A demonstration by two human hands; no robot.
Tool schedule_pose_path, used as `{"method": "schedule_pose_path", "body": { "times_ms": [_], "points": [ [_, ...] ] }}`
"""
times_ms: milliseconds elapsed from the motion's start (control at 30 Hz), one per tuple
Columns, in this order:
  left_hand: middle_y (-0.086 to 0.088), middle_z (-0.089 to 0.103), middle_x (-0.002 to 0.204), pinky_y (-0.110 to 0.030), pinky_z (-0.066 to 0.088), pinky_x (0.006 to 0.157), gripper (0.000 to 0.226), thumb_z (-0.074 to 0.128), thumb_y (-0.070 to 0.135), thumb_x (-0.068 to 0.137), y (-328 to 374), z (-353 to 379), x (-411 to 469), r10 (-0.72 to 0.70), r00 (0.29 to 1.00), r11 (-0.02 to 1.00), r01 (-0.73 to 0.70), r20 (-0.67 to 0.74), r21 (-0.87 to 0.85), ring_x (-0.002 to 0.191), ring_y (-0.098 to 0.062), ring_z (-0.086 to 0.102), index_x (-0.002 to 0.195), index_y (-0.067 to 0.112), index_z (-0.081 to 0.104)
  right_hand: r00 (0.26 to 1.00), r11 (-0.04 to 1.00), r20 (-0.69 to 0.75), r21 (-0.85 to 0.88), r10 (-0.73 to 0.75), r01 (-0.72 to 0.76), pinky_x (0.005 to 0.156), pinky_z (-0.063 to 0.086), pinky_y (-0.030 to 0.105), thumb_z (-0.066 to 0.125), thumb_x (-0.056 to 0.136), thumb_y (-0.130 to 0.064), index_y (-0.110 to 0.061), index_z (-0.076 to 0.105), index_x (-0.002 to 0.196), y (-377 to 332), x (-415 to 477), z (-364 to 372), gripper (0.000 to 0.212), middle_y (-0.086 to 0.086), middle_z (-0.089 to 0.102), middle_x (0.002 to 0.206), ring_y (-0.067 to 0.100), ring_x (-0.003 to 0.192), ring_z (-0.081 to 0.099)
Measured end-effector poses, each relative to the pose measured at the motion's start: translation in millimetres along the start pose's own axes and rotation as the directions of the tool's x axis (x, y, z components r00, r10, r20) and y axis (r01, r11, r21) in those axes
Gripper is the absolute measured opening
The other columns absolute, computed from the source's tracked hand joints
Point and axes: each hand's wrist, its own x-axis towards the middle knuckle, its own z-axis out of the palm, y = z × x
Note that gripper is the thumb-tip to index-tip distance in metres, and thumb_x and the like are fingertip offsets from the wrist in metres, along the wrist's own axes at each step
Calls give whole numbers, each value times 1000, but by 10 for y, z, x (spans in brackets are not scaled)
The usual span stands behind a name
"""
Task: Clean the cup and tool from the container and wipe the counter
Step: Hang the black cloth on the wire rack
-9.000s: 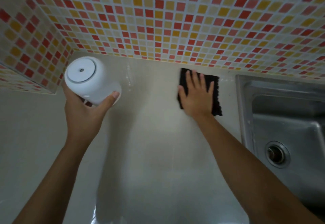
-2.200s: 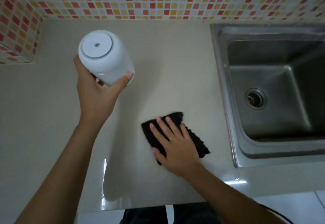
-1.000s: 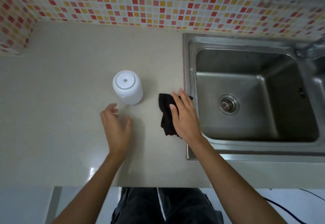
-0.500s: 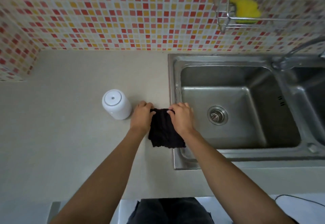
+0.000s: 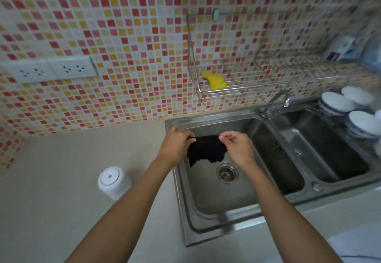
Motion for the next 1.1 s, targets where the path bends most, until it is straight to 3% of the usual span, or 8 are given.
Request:
{"method": "schedule_pose_path", "body": {
  "times_ms": [233,400,467,600,800,933,1033,1100],
  "points": [
    [2,70,105,-29,40,87,23,55,31,98,911,-362,699,110,970,992,-120,-217,-32,106,-19,53,107,18,71,987,978,-81,144,-140,151,81,47,20,68,87,-15,-33,69,78,-411,725,-1111,19,-14,69,82,5,83,65],
    [3,71,101,-33,46,87,21,54,30,99,1355,-578,1392,117,955,986,-144,-273,-80,102,-19,57,104,18,71,977,966,-62,152,-204,211,81,44,20,65,90,-24,-24,73,90,-640,1369,-1727,7,-13,69,91,4,89,62],
    [0,72,100,-38,50,85,21,55,28,99,1450,-636,1656,103,958,984,-138,-267,-114,95,-18,61,103,17,72,972,963,-38,131,-233,236,81,43,18,64,91,-23,-20,73,96,-691,1640,-1852,11,-10,69,96,5,91,61],
    [-6,70,110,-28,41,79,25,54,27,100,1528,-656,2126,19,972,995,-42,-233,-96,97,-18,60,111,12,71,976,973,47,100,-213,208,94,42,25,64,91,-23,-15,72,104,-682,2134,-1892,17,-1,69,112,14,107,61],
    [-9,69,117,-32,43,89,27,53,27,100,1364,-455,2612,-115,986,991,105,-124,-84,109,-27,61,115,12,70,949,984,269,-29,-162,176,102,39,28,60,93,-22,-12,72,106,-539,2696,-1773,20,5,64,126,19,122,54],
    [-11,70,113,-33,42,87,28,55,28,99,1207,-263,2788,-165,984,983,159,-67,-90,105,-29,62,115,11,70,927,984,356,-82,-122,161,93,42,27,61,92,-19,-5,73,102,-403,2956,-1633,21,6,68,115,19,110,60],
    [-12,71,96,-39,46,84,26,59,27,97,1082,-167,2891,-184,980,977,175,-71,-122,95,-31,64,100,6,73,924,983,365,-94,-115,160,84,42,24,62,92,-19,-2,73,99,-333,3112,-1500,21,7,69,108,17,100,61],
    [-6,68,89,-34,43,77,20,60,24,96,1019,-115,2935,-203,977,971,193,-59,-140,93,-30,64,93,7,71,922,974,365,-127,-132,190,79,43,24,62,91,-19,-4,73,95,-294,3179,-1408,19,7,70,103,19,96,63]
  ]
}}
